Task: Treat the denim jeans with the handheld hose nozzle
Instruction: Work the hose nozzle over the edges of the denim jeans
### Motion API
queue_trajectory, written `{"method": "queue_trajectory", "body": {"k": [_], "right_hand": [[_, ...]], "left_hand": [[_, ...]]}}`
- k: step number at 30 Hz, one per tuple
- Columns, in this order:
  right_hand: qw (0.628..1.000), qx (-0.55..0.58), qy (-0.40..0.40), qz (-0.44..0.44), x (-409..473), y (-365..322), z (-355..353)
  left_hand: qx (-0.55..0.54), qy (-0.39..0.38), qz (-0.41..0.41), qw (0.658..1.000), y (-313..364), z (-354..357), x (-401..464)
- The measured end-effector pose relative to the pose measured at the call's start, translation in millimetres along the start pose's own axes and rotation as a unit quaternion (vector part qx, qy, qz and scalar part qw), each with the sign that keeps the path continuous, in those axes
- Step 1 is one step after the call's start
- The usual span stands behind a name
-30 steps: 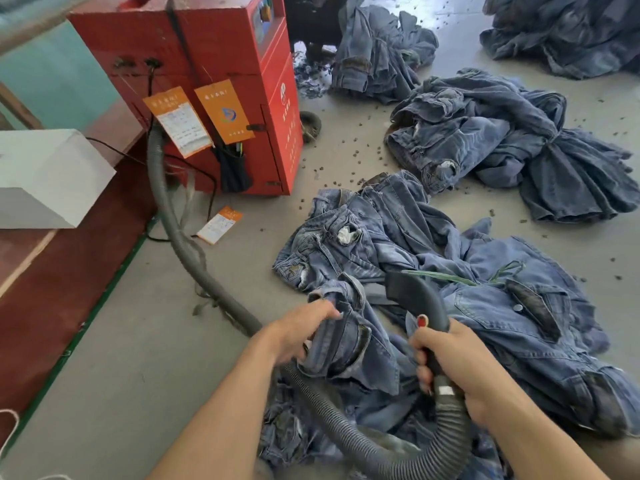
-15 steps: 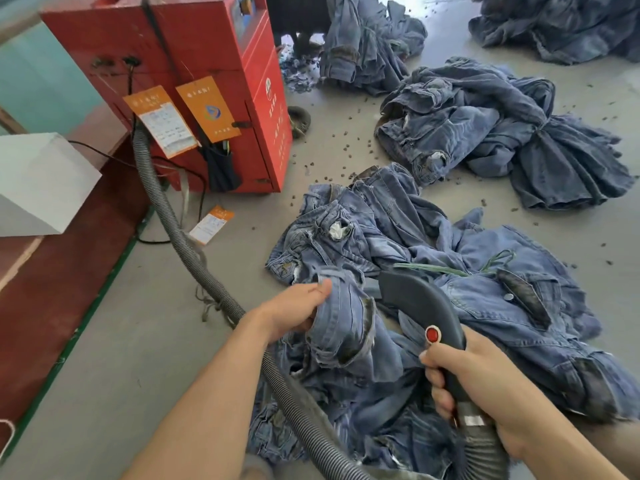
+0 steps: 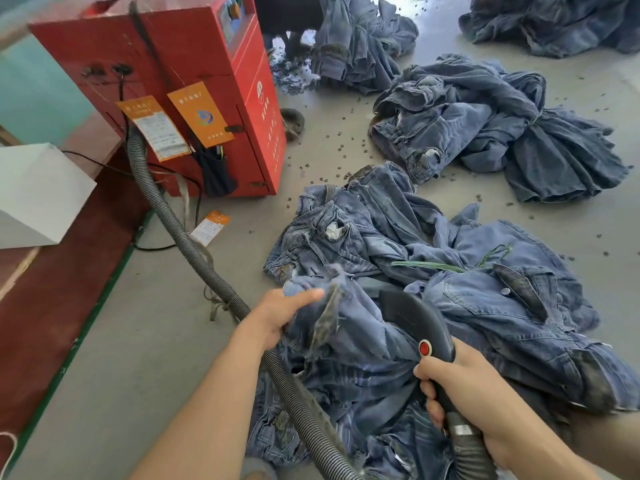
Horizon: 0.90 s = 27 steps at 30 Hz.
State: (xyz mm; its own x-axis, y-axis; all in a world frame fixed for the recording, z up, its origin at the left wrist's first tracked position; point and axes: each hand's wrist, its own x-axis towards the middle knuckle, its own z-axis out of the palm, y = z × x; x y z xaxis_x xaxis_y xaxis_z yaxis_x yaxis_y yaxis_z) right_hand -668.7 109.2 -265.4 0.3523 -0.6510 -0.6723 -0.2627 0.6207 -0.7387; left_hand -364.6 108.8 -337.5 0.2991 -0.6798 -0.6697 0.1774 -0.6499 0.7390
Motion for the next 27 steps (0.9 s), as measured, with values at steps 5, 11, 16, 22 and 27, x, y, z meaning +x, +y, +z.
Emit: {"method": "queue_trajectory", "body": {"k": [5, 11, 16, 22, 27], "right_hand": [[1.000, -0.021, -0.005, 0.017, 2.4, 7.7, 10.8], [0.999, -0.028, -0.014, 0.023, 2.4, 8.1, 17.8], [0.999, -0.031, -0.024, 0.023, 2.5, 6.6, 20.8], [0.999, -0.034, -0.026, 0.014, 1.4, 5.0, 22.4], [0.999, -0.025, -0.033, 0.010, -3.2, -1.8, 18.4]], "left_hand": [[0.179, 0.044, 0.022, 0.983, -41.5, 7.1, 3.4], [0.264, 0.017, 0.073, 0.962, -40.8, -6.3, 4.0], [0.267, 0.012, 0.079, 0.960, -45.1, -14.0, -0.7], [0.167, -0.054, 0.024, 0.984, -45.1, -0.3, -12.3], [0.018, -0.116, 0.015, 0.993, -29.4, -15.4, -15.7]]}}
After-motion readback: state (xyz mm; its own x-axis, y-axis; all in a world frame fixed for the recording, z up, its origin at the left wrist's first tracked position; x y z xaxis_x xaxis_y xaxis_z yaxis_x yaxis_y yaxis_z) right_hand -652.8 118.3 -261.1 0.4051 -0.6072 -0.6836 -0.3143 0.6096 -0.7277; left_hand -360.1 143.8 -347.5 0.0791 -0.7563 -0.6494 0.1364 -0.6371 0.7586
